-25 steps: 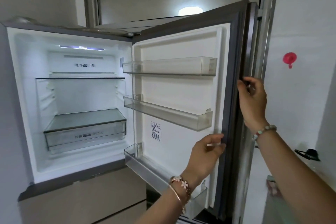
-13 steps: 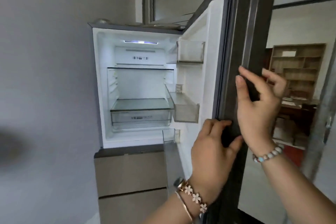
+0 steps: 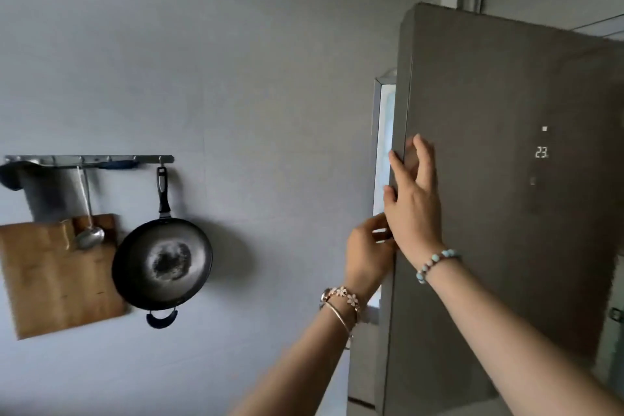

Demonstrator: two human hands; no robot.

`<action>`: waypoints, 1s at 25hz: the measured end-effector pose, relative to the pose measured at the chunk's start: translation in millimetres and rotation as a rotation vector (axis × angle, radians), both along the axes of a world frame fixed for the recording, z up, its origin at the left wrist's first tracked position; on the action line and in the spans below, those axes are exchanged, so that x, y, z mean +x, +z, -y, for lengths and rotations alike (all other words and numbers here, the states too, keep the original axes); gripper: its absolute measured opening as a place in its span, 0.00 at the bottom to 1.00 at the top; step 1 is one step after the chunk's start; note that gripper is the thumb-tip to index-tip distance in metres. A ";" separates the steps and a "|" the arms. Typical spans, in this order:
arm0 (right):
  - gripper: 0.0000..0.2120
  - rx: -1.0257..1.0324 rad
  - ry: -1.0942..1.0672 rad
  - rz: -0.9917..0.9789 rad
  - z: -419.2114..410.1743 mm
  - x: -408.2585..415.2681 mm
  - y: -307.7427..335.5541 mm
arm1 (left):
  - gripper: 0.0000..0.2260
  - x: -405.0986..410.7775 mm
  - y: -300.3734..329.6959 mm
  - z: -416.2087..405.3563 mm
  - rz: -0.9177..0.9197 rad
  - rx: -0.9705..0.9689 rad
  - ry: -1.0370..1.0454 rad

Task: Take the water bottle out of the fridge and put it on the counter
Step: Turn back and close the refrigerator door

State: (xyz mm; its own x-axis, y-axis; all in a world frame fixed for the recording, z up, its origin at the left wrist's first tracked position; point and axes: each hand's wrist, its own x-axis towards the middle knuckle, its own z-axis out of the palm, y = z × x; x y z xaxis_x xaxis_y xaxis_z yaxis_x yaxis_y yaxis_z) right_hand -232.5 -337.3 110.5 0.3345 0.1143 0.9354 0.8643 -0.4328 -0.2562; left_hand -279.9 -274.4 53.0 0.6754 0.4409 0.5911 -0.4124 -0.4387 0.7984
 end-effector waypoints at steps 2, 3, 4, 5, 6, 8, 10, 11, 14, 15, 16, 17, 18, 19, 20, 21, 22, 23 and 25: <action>0.23 -0.076 -0.048 0.012 -36.8 32.8 0.9 | 0.15 34.1 5.0 -39.6 -0.025 -0.050 -0.022; 0.22 -0.108 -0.065 0.019 -50.1 47.3 0.0 | 0.16 48.6 5.4 -53.8 -0.036 -0.059 -0.033; 0.22 -0.129 -0.079 0.034 -62.4 62.2 -1.3 | 0.16 63.8 4.8 -67.2 -0.050 -0.063 -0.034; 0.22 -0.141 -0.084 0.052 -74.6 77.9 -2.7 | 0.16 80.5 3.7 -79.8 -0.062 -0.066 -0.026; 0.22 -0.155 -0.087 0.062 -85.8 93.3 -3.8 | 0.16 97.4 2.9 -92.2 -0.071 -0.074 -0.020; 0.22 -0.189 -0.100 0.051 -105.9 121.6 -4.7 | 0.17 128.9 2.6 -113.0 -0.083 -0.093 -0.007; 0.22 -0.213 -0.121 0.052 -122.4 149.4 -6.4 | 0.17 156.4 0.4 -129.2 -0.094 -0.126 -0.020; 0.22 -0.229 -0.130 0.061 -127.2 156.7 -7.1 | 0.16 162.5 0.5 -134.5 -0.101 -0.148 -0.027; 0.21 -0.281 -0.178 0.126 -139.9 187.0 -6.7 | 0.16 191.0 3.8 -150.0 -0.132 -0.176 -0.054; 0.21 -0.318 -0.197 0.123 -143.9 198.6 -6.2 | 0.17 201.0 5.4 -153.9 -0.140 -0.194 -0.060; 0.21 -0.345 -0.210 0.123 -147.5 208.8 -6.8 | 0.19 210.9 5.8 -156.4 -0.148 -0.208 -0.059; 0.22 -0.366 -0.237 0.137 -151.0 217.4 -6.8 | 0.19 218.7 7.2 -157.6 -0.154 -0.218 -0.055; 0.22 -0.372 -0.265 0.154 -154.1 225.2 -7.3 | 0.20 225.6 8.6 -158.4 -0.168 -0.228 -0.050; 0.22 -0.378 -0.284 0.163 -156.7 230.3 -7.8 | 0.20 231.1 9.6 -159.5 -0.175 -0.231 -0.043; 0.22 -0.385 -0.299 0.178 -157.8 232.0 -8.5 | 0.20 235.0 9.6 -161.1 -0.177 -0.227 -0.036; 0.23 -0.385 -0.301 0.182 -159.4 233.9 -8.9 | 0.19 238.6 8.9 -163.3 -0.174 -0.223 -0.035; 0.24 -0.370 -0.287 0.187 -161.5 237.0 -10.5 | 0.18 241.2 7.7 -164.5 -0.167 -0.220 -0.031; 0.24 -0.364 -0.268 0.180 -162.0 238.5 -11.2 | 0.17 242.5 5.6 -164.5 -0.160 -0.214 -0.038; 0.23 -0.318 -0.166 0.134 -160.7 241.0 -7.9 | 0.15 241.6 6.3 -160.8 -0.169 -0.180 -0.030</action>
